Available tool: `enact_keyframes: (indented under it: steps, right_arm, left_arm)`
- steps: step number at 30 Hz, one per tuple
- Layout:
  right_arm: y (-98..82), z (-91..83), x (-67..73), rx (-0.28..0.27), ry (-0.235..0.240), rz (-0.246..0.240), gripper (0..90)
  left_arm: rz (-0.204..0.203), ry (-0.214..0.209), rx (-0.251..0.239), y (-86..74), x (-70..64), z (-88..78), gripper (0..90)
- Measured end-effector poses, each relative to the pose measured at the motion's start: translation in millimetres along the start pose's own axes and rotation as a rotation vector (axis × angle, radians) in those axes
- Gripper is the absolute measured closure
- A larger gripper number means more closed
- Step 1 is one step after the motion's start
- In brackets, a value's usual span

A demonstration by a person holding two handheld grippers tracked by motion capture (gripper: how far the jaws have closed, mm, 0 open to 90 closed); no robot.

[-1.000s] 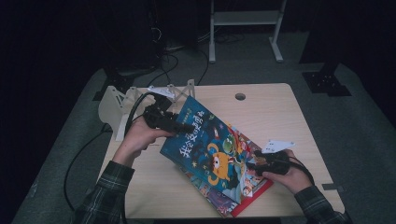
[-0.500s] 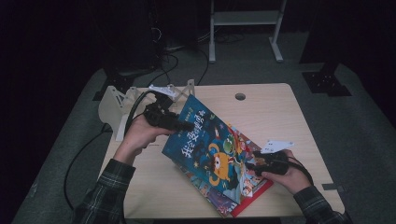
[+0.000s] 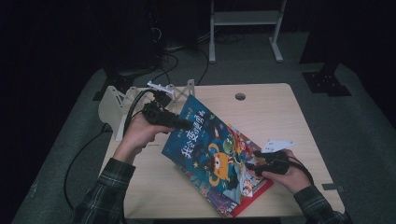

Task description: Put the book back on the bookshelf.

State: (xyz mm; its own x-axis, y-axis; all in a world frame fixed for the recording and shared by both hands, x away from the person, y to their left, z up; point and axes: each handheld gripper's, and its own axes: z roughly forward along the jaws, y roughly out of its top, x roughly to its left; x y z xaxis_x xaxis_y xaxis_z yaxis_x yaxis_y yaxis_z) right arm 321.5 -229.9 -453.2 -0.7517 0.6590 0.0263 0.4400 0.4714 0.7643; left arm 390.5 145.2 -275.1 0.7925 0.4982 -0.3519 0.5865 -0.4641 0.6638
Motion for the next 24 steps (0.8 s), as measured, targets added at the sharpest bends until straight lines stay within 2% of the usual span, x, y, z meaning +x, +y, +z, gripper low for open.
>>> enact_keyframes:
  steps: [3,5,11,14,18,24]
  right_arm:
    - [1.0,-2.6,-2.1,-0.014,0.0,0.022,36.5]
    - [1.6,-6.2,-5.5,-0.037,-0.012,0.038,36.8]
    - [-1.1,-16.1,-20.8,-0.1,-0.086,0.101,36.6]
    - [-4.2,-20.0,-29.4,-0.115,-0.121,0.134,36.7]
    - [-7.5,-22.9,-37.5,-0.118,-0.156,0.152,36.6]
    - [-9.3,-24.1,-42.9,-0.121,-0.176,0.166,36.6]
  left_arm:
    - [-0.015,-0.008,0.01,3.0,-0.5,-1.0,60.9]
    - [-0.009,-0.011,0.014,5.4,-1.3,-1.7,61.7]
    - [-0.006,-0.031,0.039,14.1,-3.6,-2.0,63.7]
    - [-0.006,-0.04,0.041,20.1,-6.5,-3.6,65.3]
    - [0.011,-0.02,0.036,30.8,-10.3,-12.8,68.5]
    - [0.056,0.017,0.069,43.5,-18.8,-23.2,70.3]
